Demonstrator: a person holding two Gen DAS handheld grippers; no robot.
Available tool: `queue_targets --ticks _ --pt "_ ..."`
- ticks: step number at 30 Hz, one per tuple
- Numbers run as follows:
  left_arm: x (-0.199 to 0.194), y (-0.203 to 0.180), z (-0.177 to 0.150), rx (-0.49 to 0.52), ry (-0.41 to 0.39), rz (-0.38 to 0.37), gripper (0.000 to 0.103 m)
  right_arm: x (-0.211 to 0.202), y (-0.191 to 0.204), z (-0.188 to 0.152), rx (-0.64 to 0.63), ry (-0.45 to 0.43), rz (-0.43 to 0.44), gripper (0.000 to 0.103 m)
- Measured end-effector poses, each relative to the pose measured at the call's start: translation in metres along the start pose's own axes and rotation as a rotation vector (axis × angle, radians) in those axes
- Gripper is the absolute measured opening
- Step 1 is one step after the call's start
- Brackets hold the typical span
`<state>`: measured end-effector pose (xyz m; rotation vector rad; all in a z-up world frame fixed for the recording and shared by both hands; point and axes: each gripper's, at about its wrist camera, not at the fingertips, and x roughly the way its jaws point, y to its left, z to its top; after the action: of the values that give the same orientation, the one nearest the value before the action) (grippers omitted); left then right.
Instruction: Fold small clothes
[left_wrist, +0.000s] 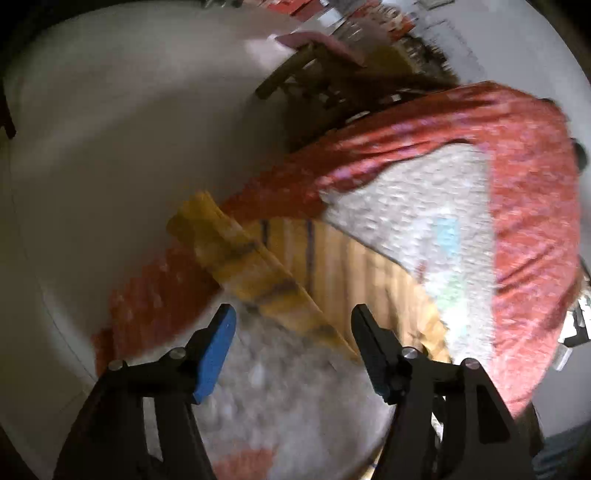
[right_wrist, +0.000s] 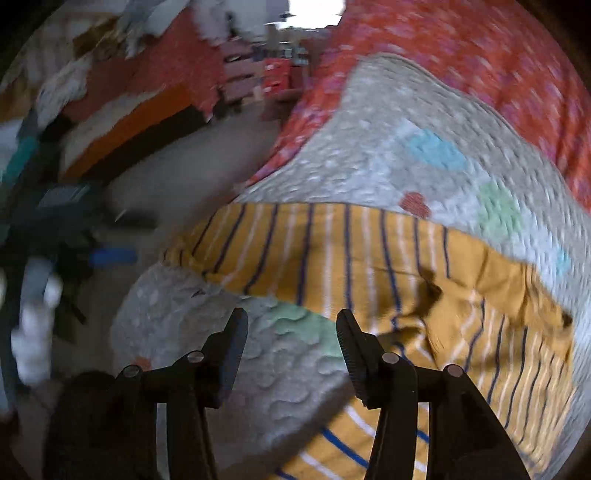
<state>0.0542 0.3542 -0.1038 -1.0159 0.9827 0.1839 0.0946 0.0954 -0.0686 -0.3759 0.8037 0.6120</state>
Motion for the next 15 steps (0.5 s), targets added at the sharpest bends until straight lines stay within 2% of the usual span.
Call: queue_targets --ticks 4,6,8,9,10,11,12,13,14,15 --pt "0.038 0.003 0.024 -0.009 0.082 0.076 0.064 0.022 0.039 0.006 -0.153 -0.004 -0.022 0.054" --pt "0.052 0.008 0.029 -0.045 0.135 0.077 0.063 0.034 0.056 0.011 -0.224 -0.018 -0.032 0.054" --pt "0.058 0.013 0.03 -0.065 0.146 0.061 0.063 0.048 0.07 0.016 -0.287 -0.018 -0.048 0.054" --pt "0.058 0.015 0.03 -0.07 0.141 0.057 0.053 0.056 0.077 0.017 -0.312 -0.012 -0.048 0.054" --pt "0.056 0.017 0.03 -0.074 0.131 0.06 0.039 0.064 0.083 0.018 -0.337 -0.002 -0.052 0.054" --pt "0.055 0.02 0.03 -0.078 0.124 0.061 0.032 0.068 0.087 0.018 -0.349 0.005 -0.055 0.054" --pt "0.052 0.024 0.031 -0.092 0.115 0.047 0.021 0.075 0.089 0.019 -0.356 0.021 -0.057 0.047" --pt "0.048 0.03 0.033 -0.118 0.103 0.013 0.017 0.078 0.089 0.02 -0.347 0.029 -0.055 0.018" --pt "0.043 0.034 0.033 -0.138 0.091 -0.016 0.017 0.08 0.087 0.021 -0.321 0.04 -0.047 0.008" --pt "0.037 0.036 0.034 -0.153 0.075 -0.047 0.016 0.079 0.083 0.024 -0.276 0.036 -0.032 0.007"
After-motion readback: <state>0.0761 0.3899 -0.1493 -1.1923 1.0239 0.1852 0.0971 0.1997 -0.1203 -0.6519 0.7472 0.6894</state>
